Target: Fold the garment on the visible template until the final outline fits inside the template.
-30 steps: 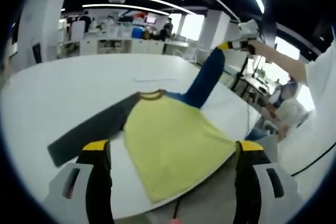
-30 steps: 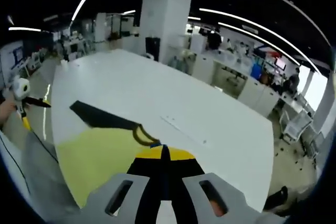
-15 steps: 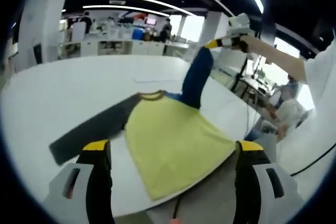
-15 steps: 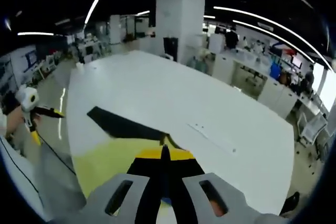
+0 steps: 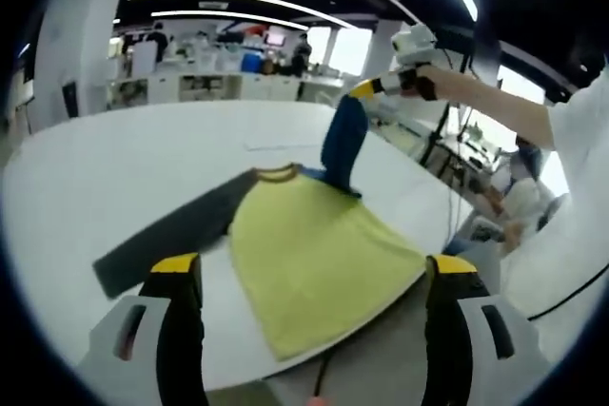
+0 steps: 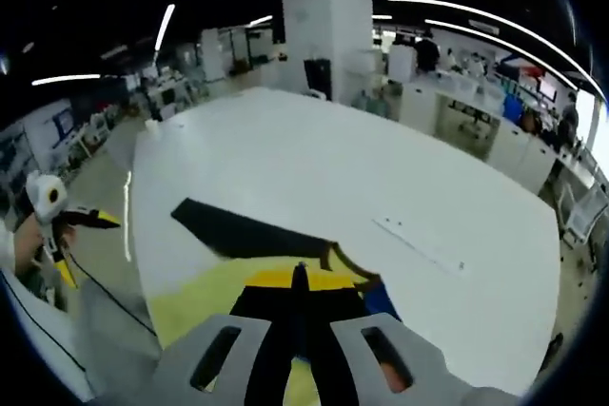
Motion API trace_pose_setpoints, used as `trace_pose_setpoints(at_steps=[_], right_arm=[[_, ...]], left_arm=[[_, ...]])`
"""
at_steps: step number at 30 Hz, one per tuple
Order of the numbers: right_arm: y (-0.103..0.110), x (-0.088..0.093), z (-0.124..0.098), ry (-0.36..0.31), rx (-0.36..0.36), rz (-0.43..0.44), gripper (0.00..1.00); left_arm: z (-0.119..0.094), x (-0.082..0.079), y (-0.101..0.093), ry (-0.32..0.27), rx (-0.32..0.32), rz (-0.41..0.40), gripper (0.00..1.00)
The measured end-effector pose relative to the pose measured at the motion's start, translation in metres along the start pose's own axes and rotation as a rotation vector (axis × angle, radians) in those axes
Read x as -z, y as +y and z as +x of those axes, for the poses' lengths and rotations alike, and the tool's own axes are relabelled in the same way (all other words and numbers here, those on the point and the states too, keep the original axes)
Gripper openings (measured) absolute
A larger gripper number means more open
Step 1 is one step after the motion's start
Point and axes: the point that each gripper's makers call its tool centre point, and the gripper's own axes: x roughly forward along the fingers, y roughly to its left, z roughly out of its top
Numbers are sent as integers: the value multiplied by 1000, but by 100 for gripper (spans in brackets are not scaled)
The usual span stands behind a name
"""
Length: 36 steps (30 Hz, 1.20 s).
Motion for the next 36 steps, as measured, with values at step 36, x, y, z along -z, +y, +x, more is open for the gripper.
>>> trace_pose_setpoints(at_steps=[36], right_arm=[[22, 8, 88, 69, -9, 138, 2]], left_arm=[[14, 8, 19, 40, 83, -11, 94]])
